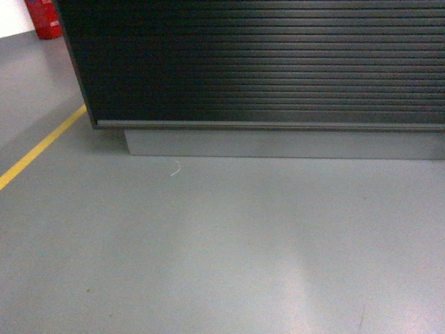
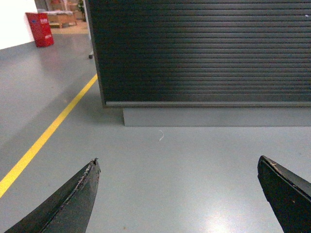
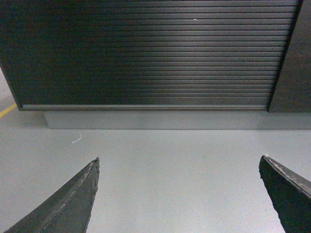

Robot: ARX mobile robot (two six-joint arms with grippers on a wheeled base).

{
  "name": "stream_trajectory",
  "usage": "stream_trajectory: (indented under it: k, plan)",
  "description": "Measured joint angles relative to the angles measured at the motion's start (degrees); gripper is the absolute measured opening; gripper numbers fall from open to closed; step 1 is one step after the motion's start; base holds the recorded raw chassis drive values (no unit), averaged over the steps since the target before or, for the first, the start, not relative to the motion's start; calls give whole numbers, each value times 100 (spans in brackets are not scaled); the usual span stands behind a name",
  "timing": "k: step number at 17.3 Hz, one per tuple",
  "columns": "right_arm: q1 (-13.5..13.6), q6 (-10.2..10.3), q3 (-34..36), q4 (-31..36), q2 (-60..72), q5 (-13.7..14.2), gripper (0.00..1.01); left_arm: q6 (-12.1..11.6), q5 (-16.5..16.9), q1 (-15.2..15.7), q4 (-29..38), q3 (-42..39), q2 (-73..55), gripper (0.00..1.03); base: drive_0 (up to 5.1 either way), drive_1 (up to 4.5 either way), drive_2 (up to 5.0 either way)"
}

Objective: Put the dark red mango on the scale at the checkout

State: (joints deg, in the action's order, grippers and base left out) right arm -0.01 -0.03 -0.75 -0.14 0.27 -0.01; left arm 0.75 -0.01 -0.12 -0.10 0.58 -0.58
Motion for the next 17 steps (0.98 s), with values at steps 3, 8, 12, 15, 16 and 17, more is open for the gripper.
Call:
stream_trajectory:
  k: [3,8,12,15,16,17]
  plan:
    - [0,0,0,-9,0,0,98,0,-2,0,-15,0,0,98,3,362,-355]
    - [0,0,0,-35,0,-2,98,0,4,0,-11,0,0,98,8,366,-350]
    - [0,0,0,-9,0,0,98,0,-2,0,-9,0,0,98,0,357,-358]
    - [0,0,0,-22,0,0,98,0,4,0,-7,0,0,98,11,368,-346]
    - [0,0,0,-9,0,0,98,0,-4,0,-9,0,0,98,15,371,-341]
    - [0,0,0,-9,0,2,98,0,2,0,-13,0,0,98,11,367,-345]
